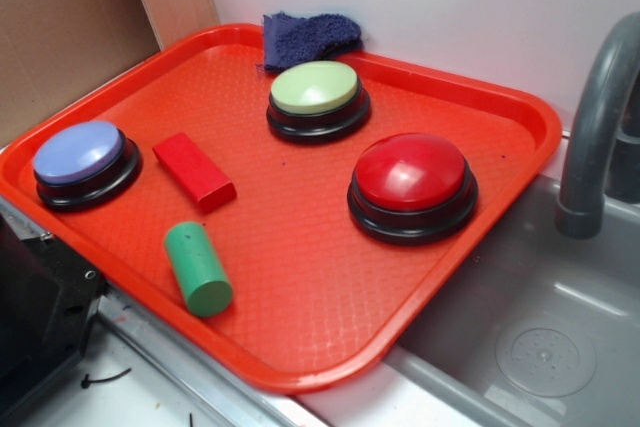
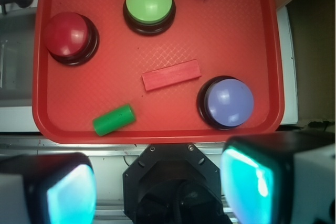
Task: Push the purple button.
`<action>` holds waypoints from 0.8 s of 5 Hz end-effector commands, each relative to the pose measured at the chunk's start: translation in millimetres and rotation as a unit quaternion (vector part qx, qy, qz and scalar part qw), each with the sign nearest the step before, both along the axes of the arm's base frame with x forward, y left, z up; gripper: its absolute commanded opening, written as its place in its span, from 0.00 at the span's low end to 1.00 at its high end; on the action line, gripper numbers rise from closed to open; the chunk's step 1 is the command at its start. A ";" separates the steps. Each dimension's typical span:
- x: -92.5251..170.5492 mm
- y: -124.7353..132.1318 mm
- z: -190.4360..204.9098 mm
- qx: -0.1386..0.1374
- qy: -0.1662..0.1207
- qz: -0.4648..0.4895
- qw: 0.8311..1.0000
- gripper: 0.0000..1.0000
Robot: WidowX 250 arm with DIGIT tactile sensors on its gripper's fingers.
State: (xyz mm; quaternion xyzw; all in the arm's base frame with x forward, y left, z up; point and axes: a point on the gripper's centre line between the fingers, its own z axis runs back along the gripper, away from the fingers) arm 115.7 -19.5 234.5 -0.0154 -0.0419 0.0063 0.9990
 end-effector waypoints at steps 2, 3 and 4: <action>22.9 50.0 -50.0 0.012 0.030 0.119 0.992 1.00; 40.7 102.0 -95.8 0.016 0.023 0.152 0.988 1.00; 37.0 147.8 -123.8 0.023 0.016 0.192 0.981 1.00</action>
